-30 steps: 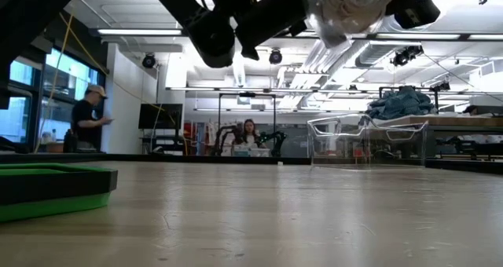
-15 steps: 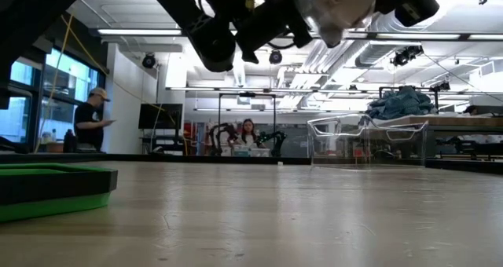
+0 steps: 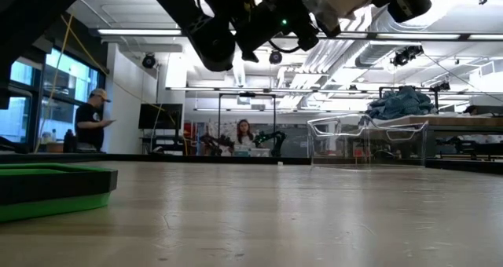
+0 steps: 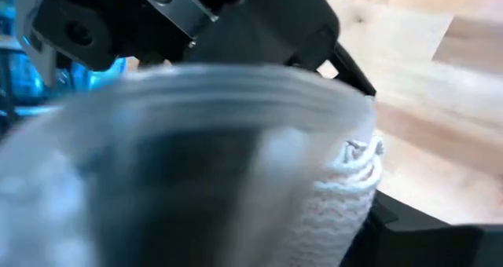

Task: Roll bandage
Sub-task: Put the rolled white bandage into the transparent zip bag

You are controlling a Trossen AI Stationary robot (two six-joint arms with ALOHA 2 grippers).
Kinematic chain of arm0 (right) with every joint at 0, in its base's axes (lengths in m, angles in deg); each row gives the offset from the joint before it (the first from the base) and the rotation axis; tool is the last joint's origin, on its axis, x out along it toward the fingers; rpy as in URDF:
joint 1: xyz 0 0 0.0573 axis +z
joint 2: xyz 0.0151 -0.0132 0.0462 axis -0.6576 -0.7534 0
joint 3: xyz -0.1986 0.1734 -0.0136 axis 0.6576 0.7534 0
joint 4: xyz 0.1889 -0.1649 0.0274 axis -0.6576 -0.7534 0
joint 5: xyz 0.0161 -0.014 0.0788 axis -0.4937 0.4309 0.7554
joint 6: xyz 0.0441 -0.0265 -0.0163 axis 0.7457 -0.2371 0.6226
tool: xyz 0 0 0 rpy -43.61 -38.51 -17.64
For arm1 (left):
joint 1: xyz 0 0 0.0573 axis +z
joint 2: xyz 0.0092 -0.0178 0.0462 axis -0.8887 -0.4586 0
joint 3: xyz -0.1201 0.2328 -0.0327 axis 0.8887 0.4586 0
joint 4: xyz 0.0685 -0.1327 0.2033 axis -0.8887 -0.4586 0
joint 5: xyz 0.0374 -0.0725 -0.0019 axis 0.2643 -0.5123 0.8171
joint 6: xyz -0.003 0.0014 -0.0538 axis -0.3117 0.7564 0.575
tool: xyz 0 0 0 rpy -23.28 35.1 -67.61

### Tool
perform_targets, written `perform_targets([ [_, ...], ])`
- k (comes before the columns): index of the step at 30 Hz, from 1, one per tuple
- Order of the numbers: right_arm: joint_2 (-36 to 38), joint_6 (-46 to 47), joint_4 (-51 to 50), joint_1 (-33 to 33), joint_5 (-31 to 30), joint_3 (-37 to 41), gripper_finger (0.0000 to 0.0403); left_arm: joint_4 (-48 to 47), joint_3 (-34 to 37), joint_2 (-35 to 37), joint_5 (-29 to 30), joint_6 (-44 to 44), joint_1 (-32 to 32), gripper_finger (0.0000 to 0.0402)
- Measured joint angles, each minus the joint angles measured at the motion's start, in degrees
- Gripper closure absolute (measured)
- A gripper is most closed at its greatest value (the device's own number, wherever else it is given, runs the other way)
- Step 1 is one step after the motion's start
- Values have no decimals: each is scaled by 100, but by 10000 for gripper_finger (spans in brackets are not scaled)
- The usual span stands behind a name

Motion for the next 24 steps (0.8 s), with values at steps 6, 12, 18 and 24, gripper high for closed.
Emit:
perform_targets([
  [6, -3, -539, -219, 11, -2, 15, 256, -504, -15, 33, -141, -1263, -7, 243],
  [12, -67, -504, -946, 15, -28, 15, 256, -1047, -22, 27, -664, -2694, 72, 243],
  [18, -454, -748, -1526, 22, -24, 17, 256, -1772, 64, 25, -971, -4221, 96, 243],
  [24, -1125, -1004, -1972, 81, -136, 117, 256, -2174, 635, 31, -955, -4789, 218, 243],
])
